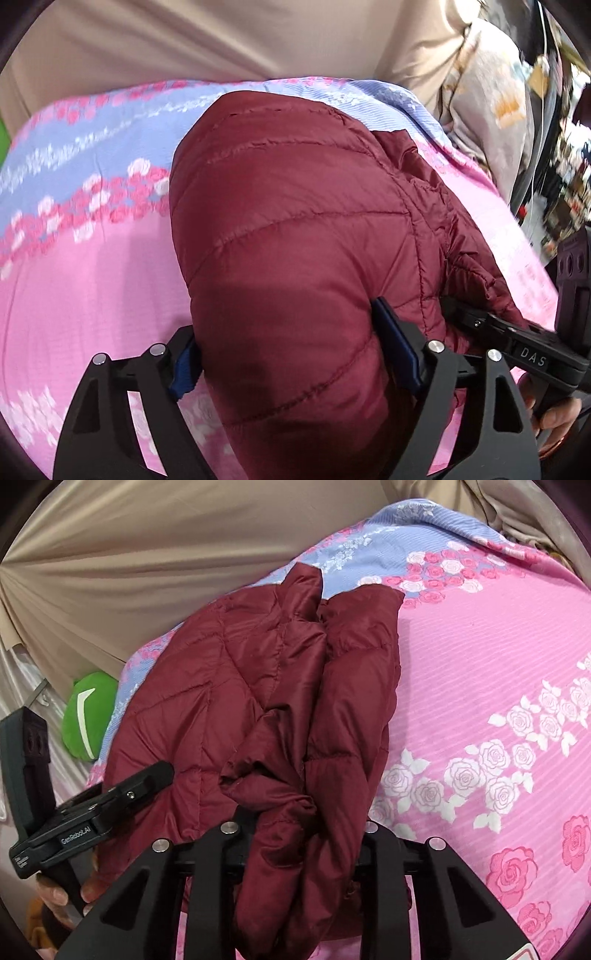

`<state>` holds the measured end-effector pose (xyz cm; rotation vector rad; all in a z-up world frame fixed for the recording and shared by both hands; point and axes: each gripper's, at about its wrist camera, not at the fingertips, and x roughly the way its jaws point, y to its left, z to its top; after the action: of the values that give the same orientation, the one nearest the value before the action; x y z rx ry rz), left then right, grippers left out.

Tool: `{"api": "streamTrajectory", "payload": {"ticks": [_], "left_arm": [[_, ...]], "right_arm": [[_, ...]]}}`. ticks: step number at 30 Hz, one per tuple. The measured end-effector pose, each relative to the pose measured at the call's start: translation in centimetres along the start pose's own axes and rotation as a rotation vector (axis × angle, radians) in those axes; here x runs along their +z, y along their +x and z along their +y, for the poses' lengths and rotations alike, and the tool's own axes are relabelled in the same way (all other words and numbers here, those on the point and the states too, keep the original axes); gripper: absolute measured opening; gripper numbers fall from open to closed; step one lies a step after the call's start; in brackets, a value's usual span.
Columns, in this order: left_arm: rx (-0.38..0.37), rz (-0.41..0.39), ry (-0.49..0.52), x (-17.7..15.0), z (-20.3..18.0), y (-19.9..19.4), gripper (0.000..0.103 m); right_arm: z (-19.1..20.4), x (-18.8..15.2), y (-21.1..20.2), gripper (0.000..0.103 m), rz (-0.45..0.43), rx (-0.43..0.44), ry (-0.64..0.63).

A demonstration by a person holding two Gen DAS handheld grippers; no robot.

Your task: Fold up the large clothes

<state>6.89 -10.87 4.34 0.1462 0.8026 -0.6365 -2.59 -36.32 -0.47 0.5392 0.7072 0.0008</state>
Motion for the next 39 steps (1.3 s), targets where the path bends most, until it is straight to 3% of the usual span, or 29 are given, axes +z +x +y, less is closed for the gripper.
{"api": "streamTrajectory", "payload": {"ticks": [4, 7, 11, 17, 25, 29, 35, 39], "left_arm": [[0.029, 0.005, 0.019, -0.4, 0.0, 0.7, 0.08], [0.039, 0.003, 0.02, -0.6, 0.1, 0.8, 0.08], [0.05, -0.01, 0.039, -0.4, -0.4, 0.3, 0.072], [0.04, -0.069, 0.101, 0.6, -1.3, -2.4, 0.051], [0.0, -0.203, 0.14, 2.4, -0.9, -8.2, 0.042], [0.025, -0.315, 0.161, 3.5, 0.3, -11.9, 0.041], [0.085, -0.482, 0.162, 5.7, 4.3, -17.4, 0.041], [0.146, -0.558, 0.155, 6.8, 8.4, -18.4, 0.042]], "right_arm": [[-1.0, 0.2, 0.9, 0.04, 0.022, 0.003, 0.028], [-1.0, 0.2, 1.4, 0.041, 0.027, 0.003, 0.034], [0.6, 0.1, 1.0, 0.026, 0.005, -0.014, 0.0], [3.3, 0.6, -1.3, 0.018, -0.077, -0.027, -0.043], [8.1, 1.4, -6.2, 0.016, -0.229, 0.004, -0.14], [11.3, 2.3, -7.8, 0.016, -0.312, 0.026, -0.215], [17.1, 4.9, -8.5, 0.016, -0.435, 0.143, -0.321], [20.0, 7.7, -5.4, 0.017, -0.426, 0.26, -0.323]]}}
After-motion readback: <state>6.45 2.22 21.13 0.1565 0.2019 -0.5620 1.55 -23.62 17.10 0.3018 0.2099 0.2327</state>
